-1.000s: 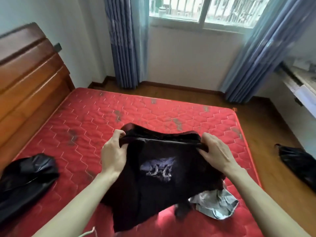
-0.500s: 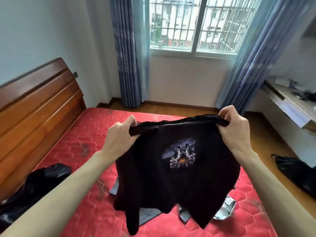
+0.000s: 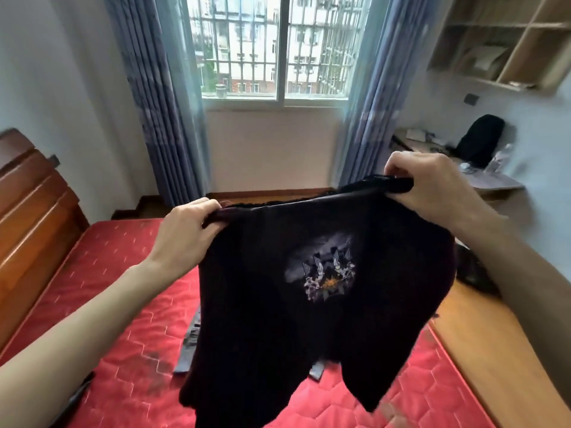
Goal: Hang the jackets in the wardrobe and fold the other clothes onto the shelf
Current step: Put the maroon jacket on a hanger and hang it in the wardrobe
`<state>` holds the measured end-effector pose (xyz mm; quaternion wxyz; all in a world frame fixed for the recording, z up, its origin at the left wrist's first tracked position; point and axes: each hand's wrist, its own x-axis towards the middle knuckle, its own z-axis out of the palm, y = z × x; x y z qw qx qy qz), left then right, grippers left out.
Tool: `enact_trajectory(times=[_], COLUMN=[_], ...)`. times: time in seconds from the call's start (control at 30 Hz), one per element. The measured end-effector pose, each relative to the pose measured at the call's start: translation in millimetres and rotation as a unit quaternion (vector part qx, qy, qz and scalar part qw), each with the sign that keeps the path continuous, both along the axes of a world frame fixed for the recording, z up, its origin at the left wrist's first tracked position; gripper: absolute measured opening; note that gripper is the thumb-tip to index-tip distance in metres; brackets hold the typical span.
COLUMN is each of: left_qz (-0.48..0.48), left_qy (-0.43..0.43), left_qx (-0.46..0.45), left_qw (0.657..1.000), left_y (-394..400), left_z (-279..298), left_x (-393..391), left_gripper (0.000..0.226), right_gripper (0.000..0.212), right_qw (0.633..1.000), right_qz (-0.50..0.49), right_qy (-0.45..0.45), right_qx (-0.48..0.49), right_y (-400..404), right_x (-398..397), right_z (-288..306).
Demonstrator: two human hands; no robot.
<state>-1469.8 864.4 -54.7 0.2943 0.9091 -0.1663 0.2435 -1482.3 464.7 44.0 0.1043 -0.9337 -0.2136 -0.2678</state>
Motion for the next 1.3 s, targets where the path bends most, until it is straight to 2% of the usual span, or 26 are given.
enact_trajectory(times=[0.1,0.17,0.2,0.27,0.3,0.37,0.47,0.53,0.63,0.77,0.87,0.93,1.13,1.3], left_qz=[-0.097,-0.168,-0.197,-0.242,-0.261,-0.304,-0.354,-0.376,-0.415,-0.419,-0.426,-0.445,-0.539,-0.590], left_qy=[0.100,0.157,0.169,0.175,0.178,0.150,0.048,-0.031,-0.095,-0.107,-0.099,-0.086,0.085,0.136], left_qx=[-0.060,-0.062,-0.055,-0.042,-0.032,0.022,0.118,0.155,0.138,0.108,0.042,0.010,-0.101,-0.124], left_qw=[0.988,0.971,0.964,0.953,0.948,0.940,0.927,0.913,0.894,0.895,0.898,0.891,0.832,0.786], left_y=[-14.8,-27.3,-35.3,-54.2,-66.1,-91.5,-130.7,-158.4,-214.2,-302.8,-366.8,-405.5,-510.8,-582.1], left_z=[-5.8,-9.7,-9.8,-7.5,-3.7,6.6,28.2,37.6,45.6,49.8,54.3,57.6,56.3,61.9], left_x=[1.0,-0.2,-2.7,-8.5,-13.7,-24.7,-43.6,-51.3,-65.1,-92.1,-117.2,-138.1,-205.3,-263.3], left_gripper=[0.024,0.021,0.019,0.034,0.035,0.021,0.029,0.053,0.060,0.077,0.058,0.050,0.061,0.060], right_gripper=[0.024,0.025,0.025,0.026,0.027,0.030,0.032,0.034,0.043,0.048,0.057,0.059,0.052,0.048], right_qw=[0.990,0.982,0.979,0.972,0.966,0.952,0.934,0.926,0.914,0.885,0.872,0.873,0.875,0.843], right_qz=[0.026,0.008,-0.007,-0.040,-0.059,-0.095,-0.141,-0.171,-0.213,-0.256,-0.260,-0.271,-0.343,-0.430], right_qy=[0.136,0.188,0.204,0.231,0.247,0.281,0.313,0.316,0.310,0.326,0.313,0.272,0.108,0.002], right_qx=[-0.005,0.014,0.019,0.032,0.043,0.070,0.101,0.118,0.151,0.213,0.273,0.299,0.324,0.323], right_y=[-18.2,-31.3,-39.1,-55.2,-64.8,-84.8,-120.8,-144.6,-179.6,-225.1,-252.4,-263.5,-295.6,-313.8], right_x=[-29.4,-55.0,-69.3,-98.9,-114.1,-146.0,-195.2,-226.7,-278.4,-357.0,-413.4,-445.1,-531.1,-593.7], right_z=[0.0,-2.6,-4.4,-6.0,-5.4,-3.1,0.2,3.6,11.1,20.8,29.3,32.9,28.7,25.3])
